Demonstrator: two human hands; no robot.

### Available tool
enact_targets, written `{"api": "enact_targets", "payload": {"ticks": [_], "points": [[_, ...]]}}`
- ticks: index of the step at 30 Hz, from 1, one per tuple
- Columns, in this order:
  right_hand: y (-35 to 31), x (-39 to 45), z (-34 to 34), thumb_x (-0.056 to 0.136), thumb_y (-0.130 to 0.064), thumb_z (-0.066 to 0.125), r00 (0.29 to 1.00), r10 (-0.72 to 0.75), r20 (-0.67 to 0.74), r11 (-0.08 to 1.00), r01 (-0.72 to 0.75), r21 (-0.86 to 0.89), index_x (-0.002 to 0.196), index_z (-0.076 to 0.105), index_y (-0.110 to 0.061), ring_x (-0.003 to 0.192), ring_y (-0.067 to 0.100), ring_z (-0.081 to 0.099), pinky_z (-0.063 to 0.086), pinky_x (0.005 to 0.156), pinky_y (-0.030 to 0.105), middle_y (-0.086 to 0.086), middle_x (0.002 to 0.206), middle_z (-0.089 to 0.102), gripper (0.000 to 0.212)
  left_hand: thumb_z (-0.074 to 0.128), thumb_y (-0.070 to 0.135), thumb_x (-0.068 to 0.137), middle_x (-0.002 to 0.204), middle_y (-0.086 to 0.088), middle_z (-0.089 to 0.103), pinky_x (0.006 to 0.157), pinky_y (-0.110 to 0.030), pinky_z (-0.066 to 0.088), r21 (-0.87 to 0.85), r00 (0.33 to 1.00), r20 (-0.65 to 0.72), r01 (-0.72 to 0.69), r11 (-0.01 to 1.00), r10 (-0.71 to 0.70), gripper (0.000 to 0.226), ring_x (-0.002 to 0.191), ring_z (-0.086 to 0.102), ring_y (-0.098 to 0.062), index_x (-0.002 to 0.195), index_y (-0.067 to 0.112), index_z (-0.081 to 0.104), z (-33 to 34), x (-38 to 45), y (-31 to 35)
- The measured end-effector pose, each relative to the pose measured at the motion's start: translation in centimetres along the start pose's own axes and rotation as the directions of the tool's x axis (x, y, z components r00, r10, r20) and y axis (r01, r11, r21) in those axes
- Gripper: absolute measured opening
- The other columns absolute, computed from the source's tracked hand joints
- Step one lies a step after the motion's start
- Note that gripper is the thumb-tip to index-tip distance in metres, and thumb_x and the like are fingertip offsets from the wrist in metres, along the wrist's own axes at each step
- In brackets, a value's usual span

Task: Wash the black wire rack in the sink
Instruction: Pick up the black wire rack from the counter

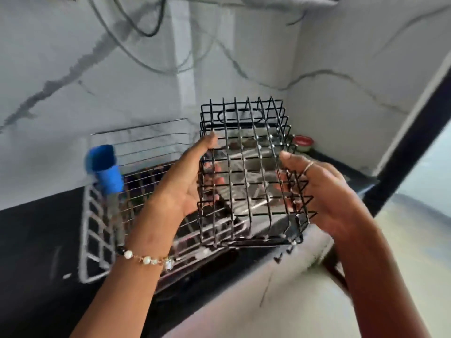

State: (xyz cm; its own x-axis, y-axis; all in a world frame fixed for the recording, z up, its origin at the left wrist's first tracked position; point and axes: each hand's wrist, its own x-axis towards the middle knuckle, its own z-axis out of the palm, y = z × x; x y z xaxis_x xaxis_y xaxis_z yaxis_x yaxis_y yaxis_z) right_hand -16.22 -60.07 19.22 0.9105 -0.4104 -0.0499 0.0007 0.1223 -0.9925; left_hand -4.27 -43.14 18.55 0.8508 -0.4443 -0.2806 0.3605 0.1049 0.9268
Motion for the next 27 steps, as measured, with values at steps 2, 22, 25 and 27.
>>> {"api": "enact_targets", "payload": {"ticks": [2,22,25,27], "points": [[0.2,0.7,-4.3,0.076,-0.034,0.071,0.999,0.022,-0.039,1.000,-0.022,-0.002,0.072,0.070,-0.017,0.058,0.014,0.062,0.045,0.054,0.025,0.002,0.071,0.066,0.018,0.069,0.058,0.073,0.110,-0.012,0.064,0.072,-0.039,0.051,0.010,0.999,0.035,0.014,1.000,-0.014,0.048,0.106,0.064,-0.034,0.110,0.028,0.063,4.1,1.6,-1.3],[5.8,24.5,-27.6,0.078,-0.030,0.074,0.959,0.223,-0.173,0.971,-0.202,0.129,0.082,0.070,-0.013,0.067,0.024,0.053,0.040,0.058,0.030,0.011,0.077,0.056,0.018,0.062,0.066,0.077,0.118,-0.009,0.060,0.084,-0.033,0.045,0.088,0.985,-0.098,0.147,0.985,-0.138,0.053,0.107,0.057,-0.018,0.115,0.029,0.058,25.5,26.2,-8.4],[6.8,29.7,-28.9,0.075,-0.031,0.077,0.957,0.262,-0.124,0.963,-0.251,0.101,0.084,0.071,-0.013,0.063,0.022,0.055,0.045,0.054,0.029,0.010,0.079,0.057,0.021,0.061,0.073,0.072,0.124,-0.007,0.057,0.086,-0.036,0.044,0.111,0.975,-0.099,0.207,0.972,-0.197,0.071,0.110,0.055,-0.021,0.127,0.028,0.054,25.7,31.4,-8.9],[7.4,33.1,-29.6,0.073,-0.033,0.079,0.958,0.277,-0.075,0.960,-0.271,0.075,0.083,0.074,-0.014,0.065,0.022,0.058,0.049,0.053,0.031,0.009,0.082,0.060,0.022,0.061,0.073,0.072,0.132,-0.004,0.051,0.095,-0.040,0.043,0.114,0.976,-0.096,0.208,0.971,-0.198,0.078,0.116,0.053,-0.022,0.137,0.031,0.047,25.7,34.4,-9.0]]}}
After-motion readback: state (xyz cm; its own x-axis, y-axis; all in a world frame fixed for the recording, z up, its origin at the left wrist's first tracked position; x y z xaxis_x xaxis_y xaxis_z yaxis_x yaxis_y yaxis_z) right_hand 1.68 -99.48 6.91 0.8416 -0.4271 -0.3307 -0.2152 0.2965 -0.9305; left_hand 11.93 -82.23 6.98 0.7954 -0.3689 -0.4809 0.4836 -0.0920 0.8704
